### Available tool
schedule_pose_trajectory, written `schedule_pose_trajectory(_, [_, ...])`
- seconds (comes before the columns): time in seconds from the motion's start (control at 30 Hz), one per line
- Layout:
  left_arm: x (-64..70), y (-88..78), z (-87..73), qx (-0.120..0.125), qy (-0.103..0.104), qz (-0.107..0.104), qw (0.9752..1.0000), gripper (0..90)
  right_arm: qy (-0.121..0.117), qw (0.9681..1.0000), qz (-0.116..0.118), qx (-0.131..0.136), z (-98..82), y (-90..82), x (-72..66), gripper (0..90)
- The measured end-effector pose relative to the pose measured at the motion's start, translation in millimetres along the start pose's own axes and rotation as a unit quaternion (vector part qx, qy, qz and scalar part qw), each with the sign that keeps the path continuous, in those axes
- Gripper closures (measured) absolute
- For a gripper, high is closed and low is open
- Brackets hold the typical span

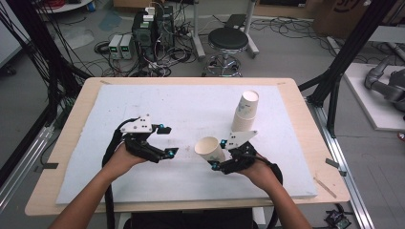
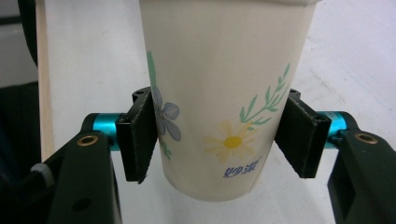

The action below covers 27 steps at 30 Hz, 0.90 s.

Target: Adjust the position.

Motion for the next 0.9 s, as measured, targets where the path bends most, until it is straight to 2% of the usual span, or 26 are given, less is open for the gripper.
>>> schedule_pose_trajectory(0.1, [-1.7,-5.1,-8.3,0.043,-0.008,0.01,0.999,19.6,0.016,0.9997,-0.002,0.018,-7.6,-1.6,0.5,35.6])
schedule_pose_trajectory(0.2, [-2.8,-8.5,-15.1,0.065,-0.009,0.029,0.9974,19.6,0.026,0.999,-0.009,0.037,-13.4,-3.7,0.5,35.5])
schedule_pose_trajectory(0.27, [-4.2,-10.0,-20.6,0.078,-0.013,0.05,0.9956,19.3,0.028,0.9983,-0.014,0.05,-15.9,-5.1,1.1,35.4])
schedule_pose_trajectory(0.43, [-5.4,-12.1,-38.0,0.106,-0.024,0.078,0.9911,18.6,0.032,0.9953,-0.031,0.086,-19.3,-8.8,2.1,35.3])
schedule_pose_trajectory(0.6, [-8.6,-13.7,-50.3,0.1,-0.029,0.1,0.9896,18.6,0.04,0.9929,-0.041,0.104,-22.3,-11.3,3.7,35.1])
schedule_pose_trajectory(0.73, [-9.2,-16.6,-54.3,0.103,-0.031,0.106,0.9886,18.7,0.046,0.9891,-0.055,0.129,-24.2,-13.8,5.9,35.1])
schedule_pose_trajectory(0.9, [-10.7,-17.9,-60.3,0.094,-0.027,0.116,0.9884,18.9,0.057,0.9858,-0.07,0.141,-28.1,-14.2,8.9,35.0])
Point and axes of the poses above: each handheld gripper's, and its own axes: y roughly forward along the jaws, z roughly out of its top, x roughly to its right, the point moved 1 cm from there along y, roughly forward along the jaws, and after that the axes turned 4 degrees about -y, right-handed, at the moved point
